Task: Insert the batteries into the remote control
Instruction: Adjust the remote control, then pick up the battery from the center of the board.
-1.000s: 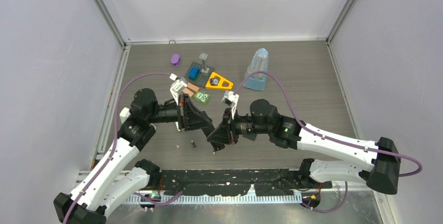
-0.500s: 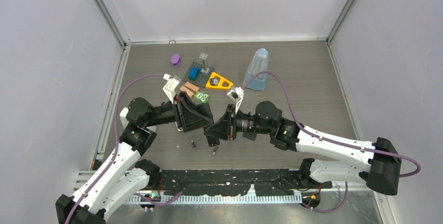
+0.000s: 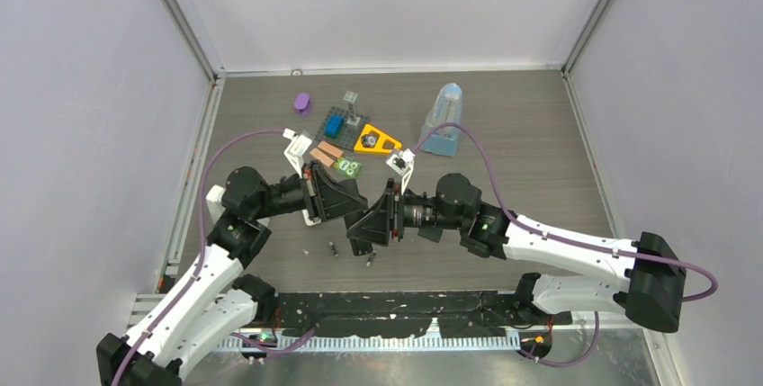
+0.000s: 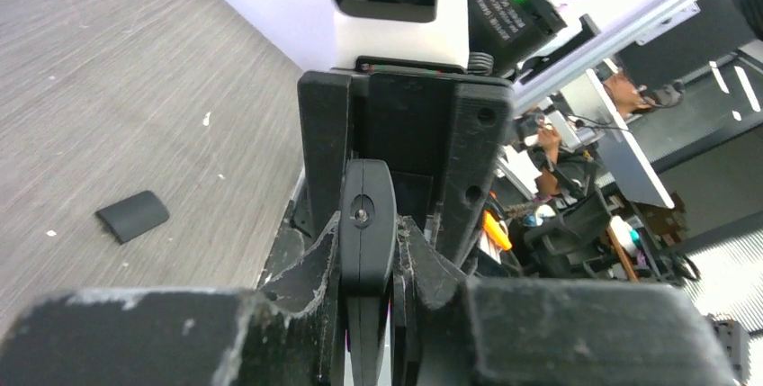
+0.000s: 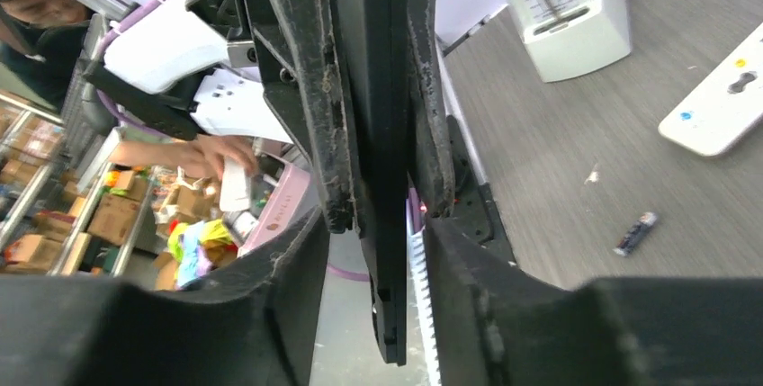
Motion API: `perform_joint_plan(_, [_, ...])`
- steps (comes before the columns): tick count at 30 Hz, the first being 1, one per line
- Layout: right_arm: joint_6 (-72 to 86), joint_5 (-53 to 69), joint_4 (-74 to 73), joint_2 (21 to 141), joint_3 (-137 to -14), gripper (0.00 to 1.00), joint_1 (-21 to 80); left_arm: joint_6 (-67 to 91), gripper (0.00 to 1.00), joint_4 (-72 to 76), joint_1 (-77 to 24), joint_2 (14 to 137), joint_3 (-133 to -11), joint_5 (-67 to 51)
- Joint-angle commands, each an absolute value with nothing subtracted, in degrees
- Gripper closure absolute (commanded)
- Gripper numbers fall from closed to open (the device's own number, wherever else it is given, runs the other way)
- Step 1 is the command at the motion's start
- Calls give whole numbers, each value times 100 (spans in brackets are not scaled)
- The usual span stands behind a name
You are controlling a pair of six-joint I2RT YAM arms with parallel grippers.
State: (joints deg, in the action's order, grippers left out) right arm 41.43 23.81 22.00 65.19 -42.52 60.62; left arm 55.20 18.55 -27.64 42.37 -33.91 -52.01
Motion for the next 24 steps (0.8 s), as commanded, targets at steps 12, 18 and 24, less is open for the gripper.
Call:
perform_joint_plan(12, [3742,-375,-280,6779,-4763,35,6226,2965,100,-3457,-2777,3380,-4897,937])
perform_joint_plan(18, [3502,-1269,-1468,8724,-6410,49,6710,3206,100,-3945,-2777,3040,-5027,1780])
perform_joint_plan(24, [3313,-1516,-2343,10404,-7905,52,7125,3350,100,-4222,-2777,2906,-5112,1941])
